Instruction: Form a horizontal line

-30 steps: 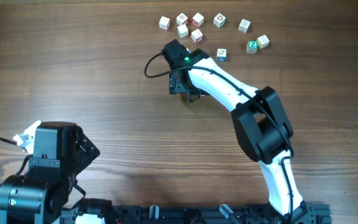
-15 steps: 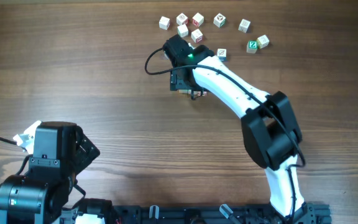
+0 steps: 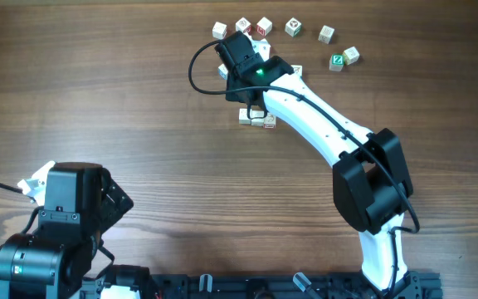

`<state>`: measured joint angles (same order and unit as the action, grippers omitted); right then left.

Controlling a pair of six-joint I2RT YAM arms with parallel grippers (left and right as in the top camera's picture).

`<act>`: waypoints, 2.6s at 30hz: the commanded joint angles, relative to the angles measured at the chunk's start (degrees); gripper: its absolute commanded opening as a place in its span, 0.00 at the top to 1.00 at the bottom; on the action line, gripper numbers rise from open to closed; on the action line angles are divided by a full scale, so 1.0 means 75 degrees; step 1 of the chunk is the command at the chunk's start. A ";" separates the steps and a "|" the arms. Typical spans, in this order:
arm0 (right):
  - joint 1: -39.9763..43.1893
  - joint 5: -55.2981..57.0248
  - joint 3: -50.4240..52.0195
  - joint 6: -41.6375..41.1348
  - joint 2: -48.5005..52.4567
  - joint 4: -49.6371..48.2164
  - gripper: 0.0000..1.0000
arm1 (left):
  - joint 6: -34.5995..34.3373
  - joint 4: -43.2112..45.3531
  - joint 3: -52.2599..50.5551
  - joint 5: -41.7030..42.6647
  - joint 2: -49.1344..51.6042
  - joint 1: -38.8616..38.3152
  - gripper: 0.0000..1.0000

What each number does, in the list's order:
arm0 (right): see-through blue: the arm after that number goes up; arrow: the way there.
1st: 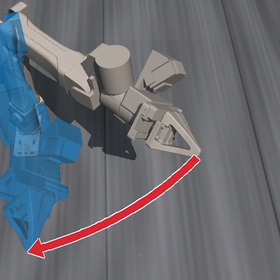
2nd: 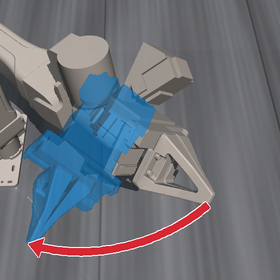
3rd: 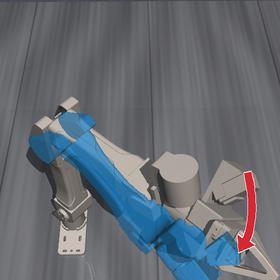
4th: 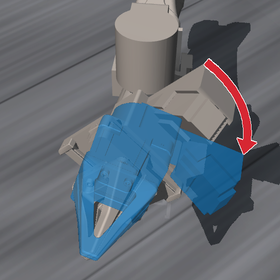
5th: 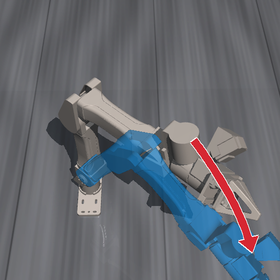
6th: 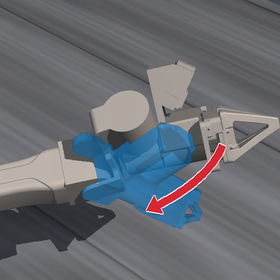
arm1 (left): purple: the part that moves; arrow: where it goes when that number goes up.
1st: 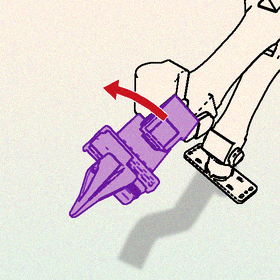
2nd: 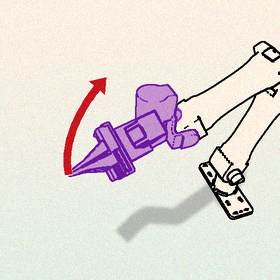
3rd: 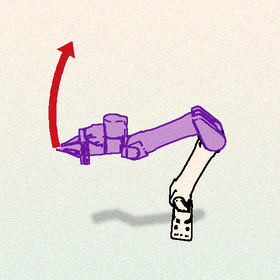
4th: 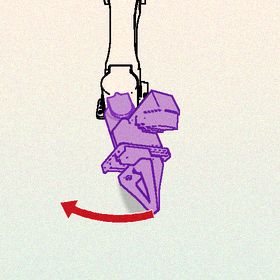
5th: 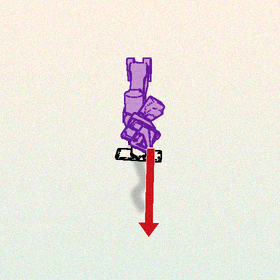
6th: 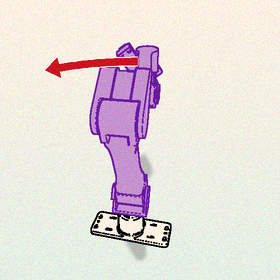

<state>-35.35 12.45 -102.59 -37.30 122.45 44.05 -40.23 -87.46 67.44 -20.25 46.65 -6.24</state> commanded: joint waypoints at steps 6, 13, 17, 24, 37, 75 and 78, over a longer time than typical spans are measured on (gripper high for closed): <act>0.0058 0.0149 0.0000 0.0184 -0.0169 -0.0781 0.52 | -0.0128 -0.0006 -0.0009 -0.0038 -0.0017 0.0050 0.00; 0.0495 -0.0160 0.0117 0.0766 0.0533 -0.1387 0.82 | -0.0128 -0.0006 -0.0012 -0.0038 -0.0017 0.0050 0.00; 0.0947 -0.1880 0.0117 0.0766 0.1084 -0.1603 0.88 | -0.0128 -0.0006 -0.0009 -0.0038 -0.0017 0.0050 0.00; 0.0938 -0.2267 0.0125 0.0804 0.1256 -0.1378 0.94 | -0.0128 -0.0006 -0.0009 -0.0038 -0.0017 0.0050 0.00; 0.0836 -0.2500 0.0125 0.0851 0.1448 -0.0758 0.95 | -0.0128 -0.0006 -0.0009 -0.0038 -0.0017 0.0050 0.00; 0.0845 -0.2498 -0.0181 0.1486 0.1443 -0.0740 0.96 | -0.0128 -0.0006 -0.0009 -0.0038 -0.0017 0.0050 0.00; 0.0828 -0.2850 -0.0181 0.1839 0.1443 -0.0962 0.95 | -0.0128 -0.0006 -0.0009 -0.0038 -0.0017 0.0050 0.00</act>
<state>-28.84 -6.44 -102.48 -26.83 132.11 37.74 -40.23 -87.44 67.44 -20.25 46.65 -6.24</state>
